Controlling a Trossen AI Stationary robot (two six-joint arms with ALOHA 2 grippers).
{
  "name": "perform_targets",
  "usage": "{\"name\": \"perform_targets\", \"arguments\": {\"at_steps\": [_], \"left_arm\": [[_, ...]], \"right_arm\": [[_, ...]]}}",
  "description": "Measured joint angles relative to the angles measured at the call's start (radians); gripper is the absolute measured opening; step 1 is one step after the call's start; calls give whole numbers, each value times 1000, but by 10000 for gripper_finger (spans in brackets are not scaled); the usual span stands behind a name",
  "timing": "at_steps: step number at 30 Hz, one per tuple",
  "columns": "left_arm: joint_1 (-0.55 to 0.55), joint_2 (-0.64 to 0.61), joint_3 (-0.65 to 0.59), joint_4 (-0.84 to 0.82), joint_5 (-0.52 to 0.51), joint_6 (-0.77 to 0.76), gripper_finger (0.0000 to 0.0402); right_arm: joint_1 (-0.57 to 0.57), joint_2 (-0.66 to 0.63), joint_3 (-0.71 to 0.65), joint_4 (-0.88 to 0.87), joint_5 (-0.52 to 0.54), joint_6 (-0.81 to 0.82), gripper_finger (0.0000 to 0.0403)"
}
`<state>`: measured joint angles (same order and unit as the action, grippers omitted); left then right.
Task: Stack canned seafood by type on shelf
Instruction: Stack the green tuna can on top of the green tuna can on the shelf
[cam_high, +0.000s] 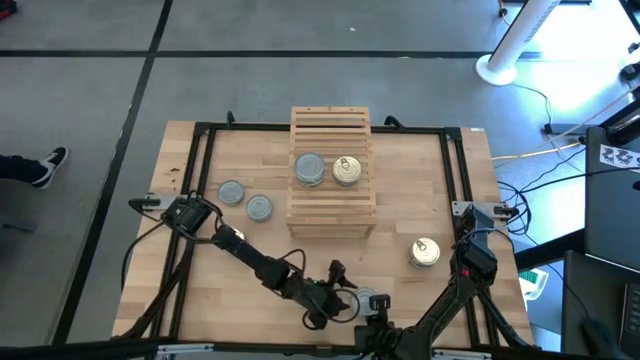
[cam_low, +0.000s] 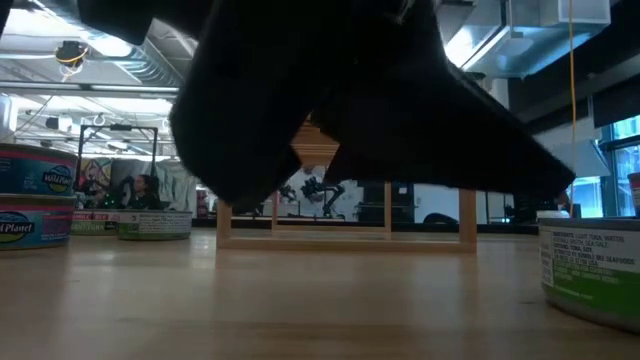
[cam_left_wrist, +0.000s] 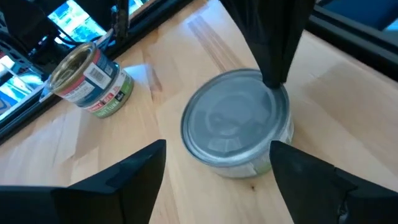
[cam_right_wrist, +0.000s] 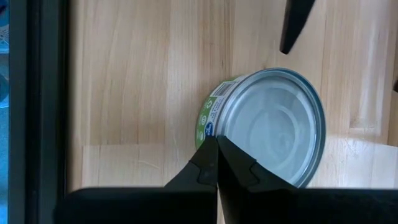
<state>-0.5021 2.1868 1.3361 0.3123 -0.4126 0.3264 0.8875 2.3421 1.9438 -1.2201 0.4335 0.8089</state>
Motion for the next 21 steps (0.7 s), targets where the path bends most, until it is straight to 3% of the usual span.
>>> {"name": "perform_targets", "arguments": {"at_steps": [9, 21], "left_arm": [[-11, 0, 0, -26, 0, 197, 285], [-17, 0, 0, -71, 4, 315, 285]], "right_arm": [[-13, -2, 1, 4, -8, 0, 1], [-28, -2, 62, -14, 9, -25, 1]]}}
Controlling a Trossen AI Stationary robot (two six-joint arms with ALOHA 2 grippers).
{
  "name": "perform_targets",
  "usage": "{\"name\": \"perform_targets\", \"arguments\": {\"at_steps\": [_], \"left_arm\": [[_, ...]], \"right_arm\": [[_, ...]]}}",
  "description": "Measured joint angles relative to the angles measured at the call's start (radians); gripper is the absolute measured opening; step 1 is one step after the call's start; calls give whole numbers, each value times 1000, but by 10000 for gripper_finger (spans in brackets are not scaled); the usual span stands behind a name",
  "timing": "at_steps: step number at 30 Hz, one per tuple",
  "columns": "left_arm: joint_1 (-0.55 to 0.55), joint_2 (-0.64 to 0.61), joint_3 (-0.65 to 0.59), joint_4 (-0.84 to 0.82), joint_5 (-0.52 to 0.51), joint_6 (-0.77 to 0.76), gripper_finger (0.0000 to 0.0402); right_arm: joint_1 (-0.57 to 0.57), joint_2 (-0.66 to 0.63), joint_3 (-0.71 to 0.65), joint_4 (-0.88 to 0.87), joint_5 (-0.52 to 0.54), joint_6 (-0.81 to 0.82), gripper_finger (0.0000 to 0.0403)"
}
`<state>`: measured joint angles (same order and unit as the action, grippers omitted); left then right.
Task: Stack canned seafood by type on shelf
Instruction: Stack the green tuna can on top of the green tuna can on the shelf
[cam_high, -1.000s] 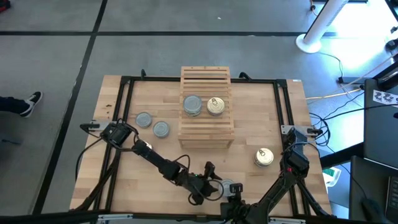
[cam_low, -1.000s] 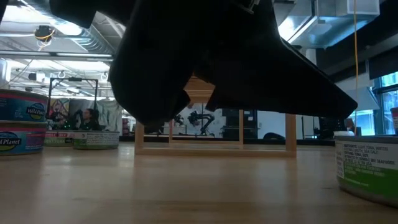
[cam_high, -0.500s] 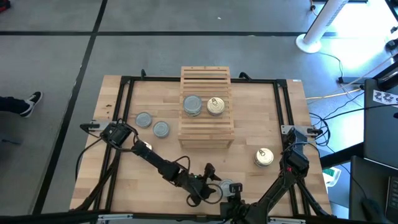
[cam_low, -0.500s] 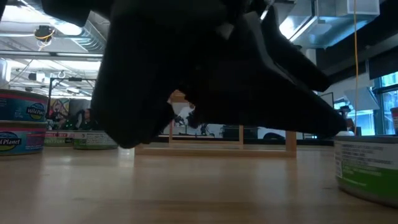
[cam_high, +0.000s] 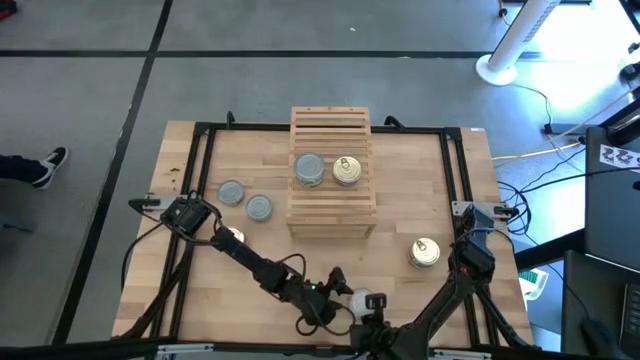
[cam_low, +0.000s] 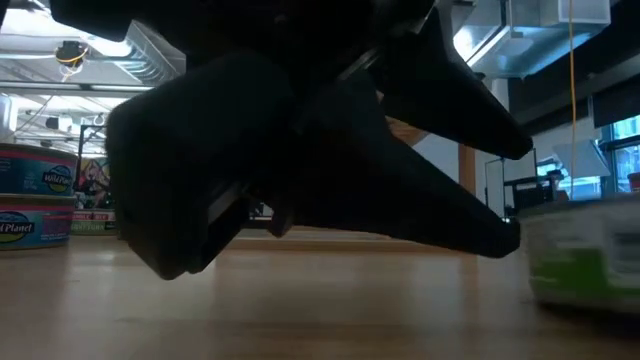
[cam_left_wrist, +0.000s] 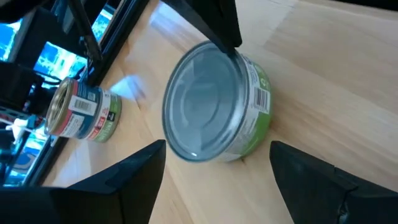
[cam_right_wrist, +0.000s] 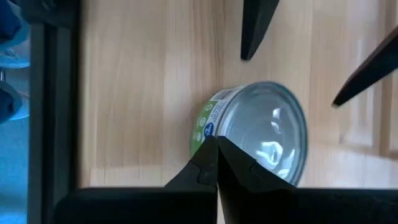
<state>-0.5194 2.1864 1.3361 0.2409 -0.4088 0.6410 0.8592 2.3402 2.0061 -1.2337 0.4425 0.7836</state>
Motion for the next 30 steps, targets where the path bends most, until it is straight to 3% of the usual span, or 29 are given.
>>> {"name": "perform_targets", "arguments": {"at_steps": [14, 30], "left_arm": [[-20, 0, 0, -56, 49, 16, 285], [-17, 0, 0, -51, 19, 3, 285]], "right_arm": [[-49, 0, 8, -2, -3, -8, 1], [-86, 0, 8, 10, -16, -7, 1]]}}
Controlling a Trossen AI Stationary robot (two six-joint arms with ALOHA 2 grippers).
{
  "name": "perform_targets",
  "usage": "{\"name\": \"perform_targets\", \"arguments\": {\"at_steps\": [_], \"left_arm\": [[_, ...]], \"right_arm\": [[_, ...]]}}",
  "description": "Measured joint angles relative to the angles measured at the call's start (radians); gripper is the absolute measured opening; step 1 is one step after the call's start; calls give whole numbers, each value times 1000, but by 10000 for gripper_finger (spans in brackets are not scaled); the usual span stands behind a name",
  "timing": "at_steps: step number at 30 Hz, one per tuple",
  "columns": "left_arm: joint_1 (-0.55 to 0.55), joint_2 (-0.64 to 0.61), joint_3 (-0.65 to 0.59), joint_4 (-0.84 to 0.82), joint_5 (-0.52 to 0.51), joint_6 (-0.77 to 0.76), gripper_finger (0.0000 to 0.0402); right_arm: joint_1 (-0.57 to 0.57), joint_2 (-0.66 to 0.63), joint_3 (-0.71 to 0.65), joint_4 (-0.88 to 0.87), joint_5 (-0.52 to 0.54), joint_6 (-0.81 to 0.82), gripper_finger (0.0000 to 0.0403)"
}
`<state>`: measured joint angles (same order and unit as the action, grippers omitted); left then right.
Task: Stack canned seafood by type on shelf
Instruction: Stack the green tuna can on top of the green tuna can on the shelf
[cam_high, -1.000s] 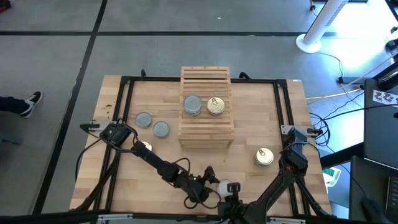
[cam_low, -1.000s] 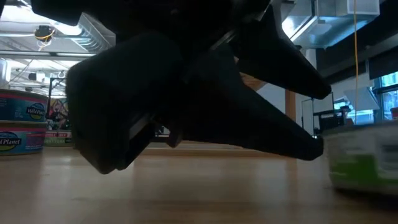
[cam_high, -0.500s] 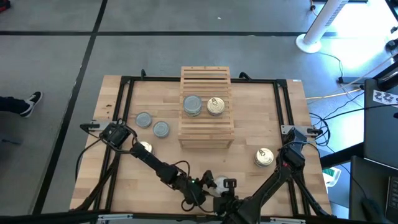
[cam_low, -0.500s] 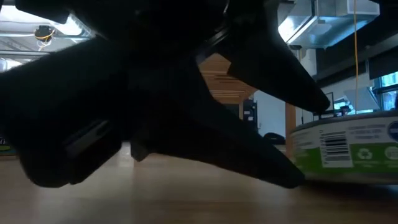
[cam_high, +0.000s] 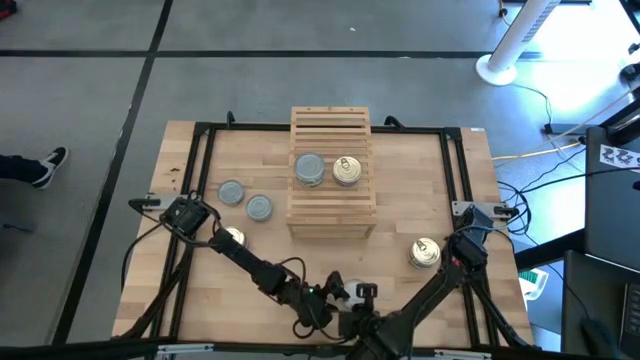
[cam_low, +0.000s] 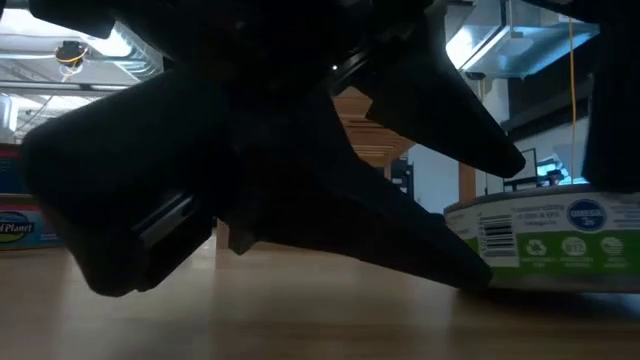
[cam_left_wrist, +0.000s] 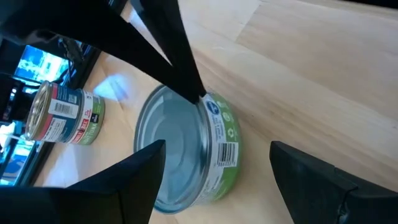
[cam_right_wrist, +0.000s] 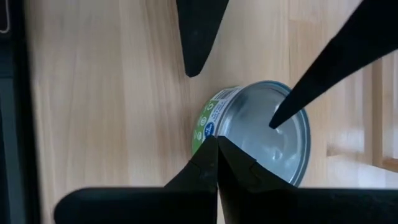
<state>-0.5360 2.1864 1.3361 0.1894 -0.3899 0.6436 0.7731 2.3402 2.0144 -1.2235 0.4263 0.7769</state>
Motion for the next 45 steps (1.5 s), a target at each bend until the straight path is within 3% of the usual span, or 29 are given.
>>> {"name": "perform_targets", "arguments": {"at_steps": [10, 24, 33, 37, 41, 45], "left_arm": [[8, 0, 0, -7, -1, -61, 285], [6, 0, 0, -7, -8, -61, 285], [6, 0, 0, -5, -12, -61, 285], [6, 0, -1, -5, -13, -61, 285], [6, 0, -1, -6, -15, -67, 285], [6, 0, -1, -6, -15, -67, 285]], "right_arm": [[-9, 0, 1, 1, -1, 0, 1], [-3, -18, 1, -57, -121, -30, 1], [76, -90, 2, -216, 21, -18, 1], [85, -89, 1, -213, 11, -19, 1], [68, -85, 1, -196, -98, -19, 22], [40, -85, 1, -151, -124, -19, 73]]}}
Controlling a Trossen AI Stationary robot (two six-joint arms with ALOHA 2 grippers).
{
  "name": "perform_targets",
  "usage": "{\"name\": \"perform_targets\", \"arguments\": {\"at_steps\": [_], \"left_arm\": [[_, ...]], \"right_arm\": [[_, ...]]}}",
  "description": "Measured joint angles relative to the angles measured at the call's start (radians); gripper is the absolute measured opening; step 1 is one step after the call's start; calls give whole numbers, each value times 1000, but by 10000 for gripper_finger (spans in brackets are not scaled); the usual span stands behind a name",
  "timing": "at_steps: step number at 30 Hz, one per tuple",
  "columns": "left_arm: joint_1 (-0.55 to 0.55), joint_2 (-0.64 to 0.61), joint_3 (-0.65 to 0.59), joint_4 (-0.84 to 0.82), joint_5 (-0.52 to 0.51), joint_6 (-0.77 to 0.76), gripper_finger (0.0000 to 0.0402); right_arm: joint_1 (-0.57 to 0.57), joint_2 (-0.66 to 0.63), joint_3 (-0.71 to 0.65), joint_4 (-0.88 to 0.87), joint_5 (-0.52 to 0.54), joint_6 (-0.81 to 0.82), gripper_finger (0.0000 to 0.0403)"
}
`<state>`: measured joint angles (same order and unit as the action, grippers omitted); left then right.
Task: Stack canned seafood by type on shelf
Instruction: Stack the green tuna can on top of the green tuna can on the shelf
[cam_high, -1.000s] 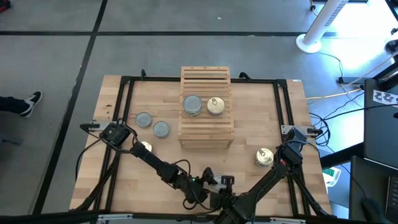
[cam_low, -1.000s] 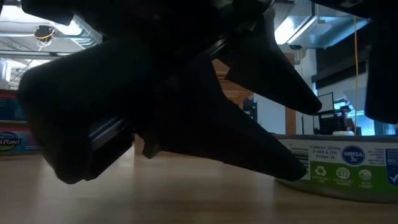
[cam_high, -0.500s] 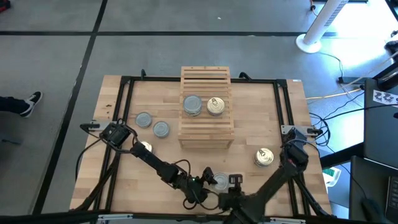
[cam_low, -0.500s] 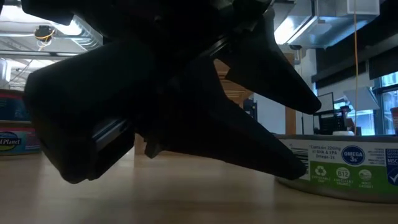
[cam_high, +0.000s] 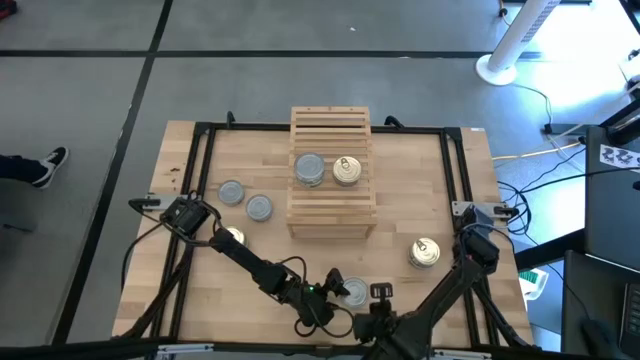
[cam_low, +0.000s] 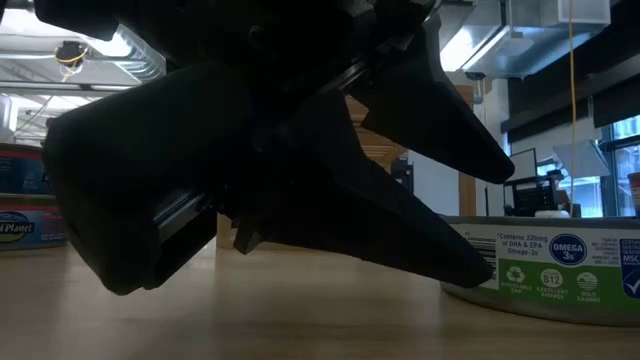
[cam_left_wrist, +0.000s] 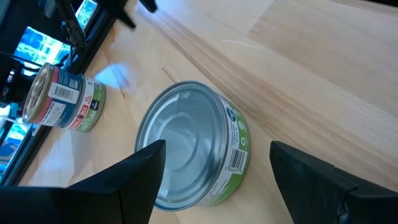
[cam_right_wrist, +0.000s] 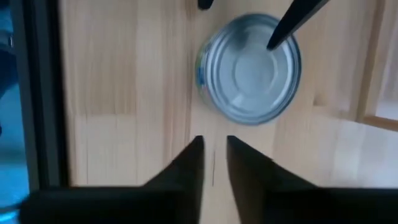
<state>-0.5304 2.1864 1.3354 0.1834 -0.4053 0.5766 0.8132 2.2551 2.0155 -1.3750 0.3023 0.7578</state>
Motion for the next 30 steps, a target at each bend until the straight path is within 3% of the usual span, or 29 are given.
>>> {"name": "perform_targets", "arguments": {"at_steps": [6, 10, 30], "left_arm": [[0, 0, 0, 0, 0, 0, 285], [0, 0, 0, 0, 0, 0, 285], [1, 0, 0, 0, 0, -1, 285]], "right_arm": [[-25, 6, -12, 24, 0, -15, 164], [-22, 8, -67, 66, -1, -57, 195], [-22, 8, -167, 216, 33, -165, 203]]}}
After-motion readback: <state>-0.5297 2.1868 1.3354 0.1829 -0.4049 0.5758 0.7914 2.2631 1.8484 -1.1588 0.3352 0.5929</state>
